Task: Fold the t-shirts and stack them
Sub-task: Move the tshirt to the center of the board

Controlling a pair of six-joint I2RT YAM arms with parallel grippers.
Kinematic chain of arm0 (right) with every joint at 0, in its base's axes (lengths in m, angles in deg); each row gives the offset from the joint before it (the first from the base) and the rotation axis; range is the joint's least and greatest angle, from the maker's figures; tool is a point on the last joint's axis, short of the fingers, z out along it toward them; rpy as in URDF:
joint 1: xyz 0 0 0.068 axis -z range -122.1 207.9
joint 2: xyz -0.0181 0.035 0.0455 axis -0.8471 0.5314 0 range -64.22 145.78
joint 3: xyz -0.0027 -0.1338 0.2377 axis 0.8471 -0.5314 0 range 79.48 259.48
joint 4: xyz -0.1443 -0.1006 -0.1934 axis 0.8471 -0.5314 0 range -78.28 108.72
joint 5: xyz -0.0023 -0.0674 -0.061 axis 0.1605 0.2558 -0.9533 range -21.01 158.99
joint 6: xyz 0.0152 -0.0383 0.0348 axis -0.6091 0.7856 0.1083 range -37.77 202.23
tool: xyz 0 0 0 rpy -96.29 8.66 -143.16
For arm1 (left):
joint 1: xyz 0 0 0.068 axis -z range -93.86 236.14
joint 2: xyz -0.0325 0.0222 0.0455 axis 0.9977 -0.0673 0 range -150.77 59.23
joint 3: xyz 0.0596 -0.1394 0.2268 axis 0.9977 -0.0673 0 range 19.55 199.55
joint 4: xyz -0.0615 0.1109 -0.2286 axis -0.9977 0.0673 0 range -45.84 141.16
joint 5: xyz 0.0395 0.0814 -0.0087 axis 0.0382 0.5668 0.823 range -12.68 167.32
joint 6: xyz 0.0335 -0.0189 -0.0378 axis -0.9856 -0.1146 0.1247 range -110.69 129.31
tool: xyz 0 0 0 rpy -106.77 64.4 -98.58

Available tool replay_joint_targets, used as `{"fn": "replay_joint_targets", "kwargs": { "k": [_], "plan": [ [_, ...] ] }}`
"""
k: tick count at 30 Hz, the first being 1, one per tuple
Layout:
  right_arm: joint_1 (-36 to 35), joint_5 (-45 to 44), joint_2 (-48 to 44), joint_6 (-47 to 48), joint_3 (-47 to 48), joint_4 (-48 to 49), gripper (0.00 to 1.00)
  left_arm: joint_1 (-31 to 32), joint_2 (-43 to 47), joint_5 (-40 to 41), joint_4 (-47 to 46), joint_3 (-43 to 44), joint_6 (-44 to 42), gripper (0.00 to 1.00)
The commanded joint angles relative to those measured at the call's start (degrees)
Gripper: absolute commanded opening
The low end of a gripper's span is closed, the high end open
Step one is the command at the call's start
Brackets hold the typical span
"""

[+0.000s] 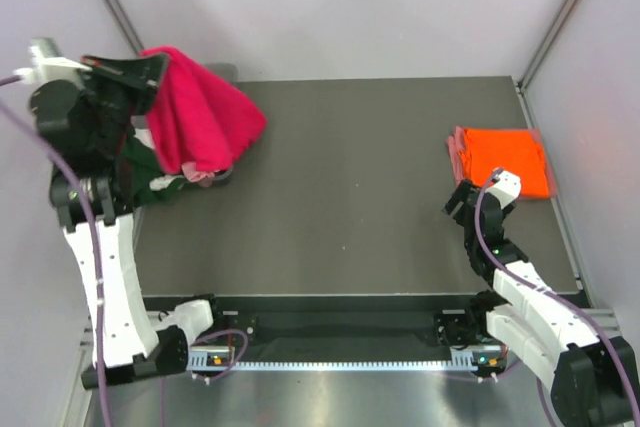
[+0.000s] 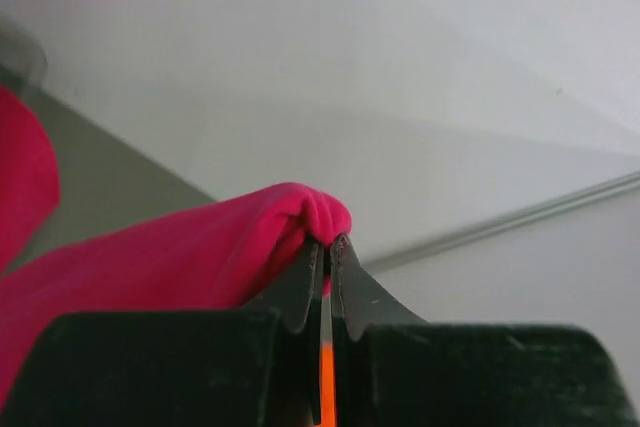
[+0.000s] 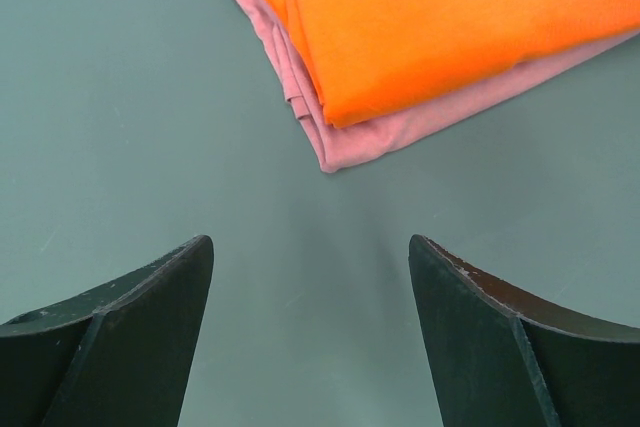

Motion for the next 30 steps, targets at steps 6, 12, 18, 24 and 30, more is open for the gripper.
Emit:
{"fn": "replay_joint_targets", "kwargs": {
  "k": [6,12,18,24,30],
  "plan": [
    [0.2,0.5,-1.0,0.9,2.1,1.9,0.79,28.9,-4.3,9.3,-6.3,-3.4,-0.1,0.0],
    [0.2,0.2,-0.8,0.8,2.3,1.7,0.79,46.6,-14.3,14.0,-6.3,-2.9,-5.6,0.0],
    [0.2,-0.8,-2.2,0.5,2.2,1.1,0.81,52.0,-21.7,11.8,0.9,2.5,-11.1,0.0],
    [0.2,0.8,-3.9,1.8,1.4,1.6,0.84,45.5,-18.1,5.7,-5.5,-15.7,-10.9,0.07],
    [0.1,6.3,-5.8,4.4,0.4,3.6,1.0,44.1,-17.2,12.8,-12.0,-36.1,-13.1,0.99]
  ]
}}
